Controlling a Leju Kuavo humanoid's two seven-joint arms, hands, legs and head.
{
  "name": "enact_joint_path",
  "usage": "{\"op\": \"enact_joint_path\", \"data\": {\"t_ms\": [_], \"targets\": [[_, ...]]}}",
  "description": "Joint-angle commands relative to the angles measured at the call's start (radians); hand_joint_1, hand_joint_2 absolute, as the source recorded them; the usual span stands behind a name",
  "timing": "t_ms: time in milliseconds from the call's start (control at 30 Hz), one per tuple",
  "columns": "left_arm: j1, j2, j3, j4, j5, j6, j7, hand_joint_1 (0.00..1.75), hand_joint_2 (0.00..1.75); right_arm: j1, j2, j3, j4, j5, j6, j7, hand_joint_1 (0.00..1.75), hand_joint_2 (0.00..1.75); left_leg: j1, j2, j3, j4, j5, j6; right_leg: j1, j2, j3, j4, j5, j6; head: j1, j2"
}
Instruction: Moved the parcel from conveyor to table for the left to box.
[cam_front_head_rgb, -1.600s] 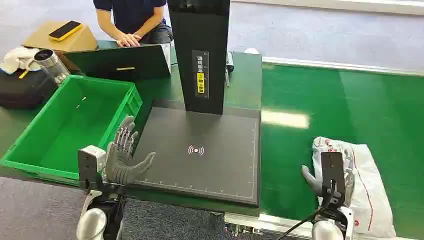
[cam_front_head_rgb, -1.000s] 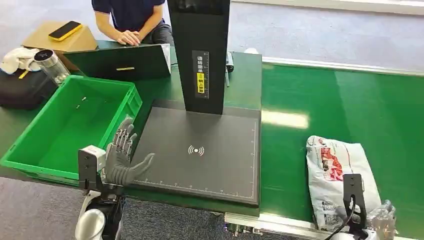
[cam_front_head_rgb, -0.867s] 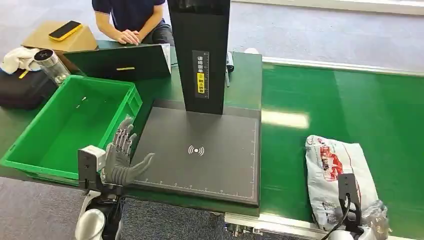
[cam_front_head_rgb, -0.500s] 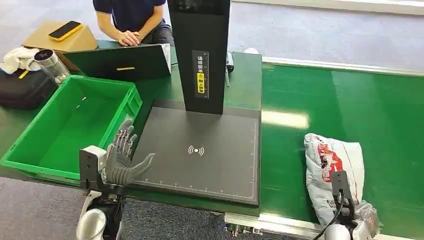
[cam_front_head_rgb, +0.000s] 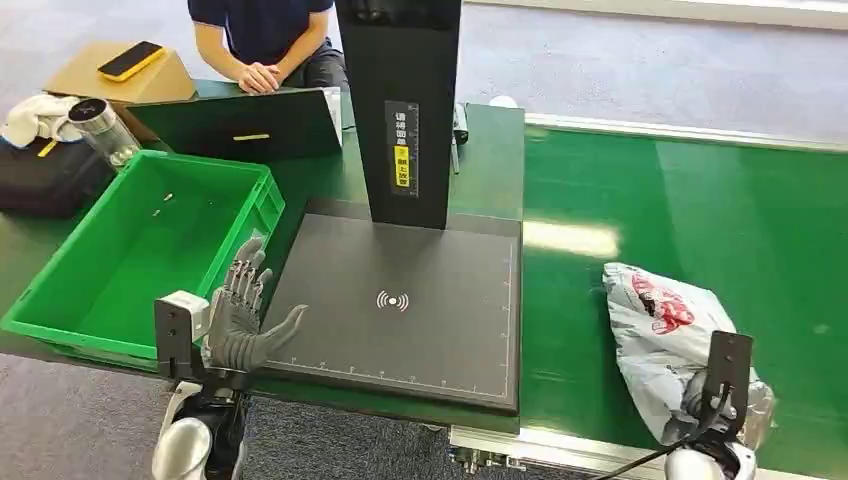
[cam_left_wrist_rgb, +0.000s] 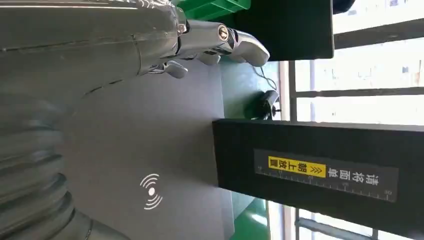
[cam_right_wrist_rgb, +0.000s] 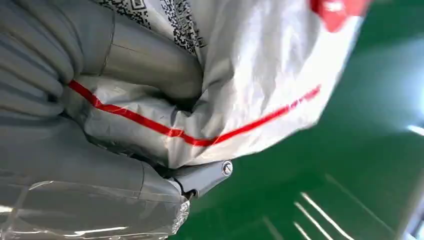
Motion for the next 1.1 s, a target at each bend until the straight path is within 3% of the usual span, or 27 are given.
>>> {"op": "enact_joint_path", "data": {"t_ms": [33,233,367,533,800,933,967,1033,1100], "targets": [[-0.041,0.005,-0.014,0.061,0.004,-0.005,-0.015,0.00,1.75,0.073,0.108,-0.008,-0.352,-0.320,-0.057,-0.283,1.75,1.75,-0.001,-0.003,0.001,-0.001,0.000,-0.002,-0.001,-0.004,0.002,0.000,-0.002,0.000,0.000,0.000],[-0.045,0.009,-0.012,0.053,0.004,-0.002,-0.016,0.00,1.75,0.069,0.100,0.073,-0.407,-0.318,-0.039,-0.325,1.75,1.75,-0.001,-0.001,0.002,-0.001,0.000,-0.002,-0.001,-0.002,0.001,0.000,-0.001,0.001,0.000,0.000],[-0.066,0.017,-0.019,0.076,0.005,-0.007,-0.021,0.00,1.75,0.057,0.064,0.234,-0.412,-0.154,-0.067,-0.372,1.75,1.75,-0.001,0.001,0.000,-0.001,0.000,-0.002,-0.001,0.001,-0.001,0.000,0.000,0.001,0.000,0.000],[-0.093,0.023,-0.029,0.098,0.010,-0.011,-0.025,0.00,1.75,0.019,0.017,0.422,-0.409,0.023,-0.057,-0.333,1.75,1.75,-0.001,0.002,0.001,-0.001,0.000,-0.002,-0.001,0.002,-0.001,0.001,0.000,0.001,0.000,0.000],[-0.130,0.031,-0.042,0.132,0.009,-0.023,-0.034,0.00,1.75,-0.039,-0.106,0.734,-0.313,0.245,0.038,-0.264,1.75,1.75,0.000,0.002,0.002,-0.002,0.001,-0.001,0.000,0.001,0.001,-0.001,0.000,0.001,0.000,0.000],[-0.149,0.042,-0.060,0.161,0.010,-0.030,-0.041,0.00,1.75,-0.060,-0.194,0.913,-0.236,0.309,0.146,-0.205,1.75,1.75,0.000,0.001,0.003,-0.002,0.000,-0.001,0.000,0.001,0.003,-0.002,0.000,0.001,0.000,0.000],[-0.152,0.044,-0.063,0.170,0.010,-0.028,-0.042,0.00,1.75,-0.077,-0.221,0.955,-0.198,0.314,0.245,-0.162,1.75,1.75,0.000,0.002,0.004,-0.003,0.001,-0.002,0.000,0.001,0.004,-0.003,0.001,0.001,0.000,0.000],[-0.156,0.048,-0.067,0.188,0.011,-0.028,-0.050,0.00,1.75,-0.113,-0.236,0.995,-0.111,0.329,0.234,-0.141,1.75,1.75,0.001,0.003,0.004,-0.004,0.001,-0.001,0.000,0.002,0.004,-0.004,0.001,0.002,0.000,0.000],[-0.151,0.051,-0.071,0.195,0.011,-0.026,-0.055,0.00,1.75,-0.148,-0.257,1.025,-0.033,0.315,0.297,-0.117,1.75,1.75,0.000,0.002,0.004,-0.003,0.001,-0.001,0.000,0.001,0.004,-0.003,0.001,0.001,0.000,0.000]]}}
